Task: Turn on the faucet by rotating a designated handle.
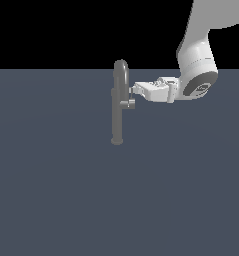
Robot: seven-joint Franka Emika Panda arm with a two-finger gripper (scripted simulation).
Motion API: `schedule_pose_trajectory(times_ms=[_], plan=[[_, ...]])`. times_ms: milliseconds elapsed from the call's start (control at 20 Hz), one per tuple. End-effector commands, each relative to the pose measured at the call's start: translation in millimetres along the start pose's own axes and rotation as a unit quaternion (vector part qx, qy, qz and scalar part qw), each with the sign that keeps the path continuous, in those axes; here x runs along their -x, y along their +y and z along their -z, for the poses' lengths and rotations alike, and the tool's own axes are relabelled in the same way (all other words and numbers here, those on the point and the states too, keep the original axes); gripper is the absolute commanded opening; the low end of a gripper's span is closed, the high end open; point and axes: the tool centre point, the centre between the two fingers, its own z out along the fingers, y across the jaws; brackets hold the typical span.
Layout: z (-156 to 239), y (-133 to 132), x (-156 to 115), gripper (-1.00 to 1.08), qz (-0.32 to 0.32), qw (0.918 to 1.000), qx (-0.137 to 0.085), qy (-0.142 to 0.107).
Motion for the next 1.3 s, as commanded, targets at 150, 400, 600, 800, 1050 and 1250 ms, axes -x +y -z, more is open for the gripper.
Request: schedule_pose_trajectory(times_ms=[150,400,600,800,1050,1250], plan=[[0,10,6,-1.00,0.001,1.0000,0.000,0.000],[0,15,9,-1.00,0.001,1.0000,0.000,0.000],[0,24,10,-1.00,0.001,1.0000,0.000,0.000],[0,34,11,-1.00,0.001,1.0000,0.000,0.000],[0,44,12,-1.00,0.001,1.0000,0.000,0.000],[0,46,12,-1.00,0.006,1.0000,-0.002,0.002]])
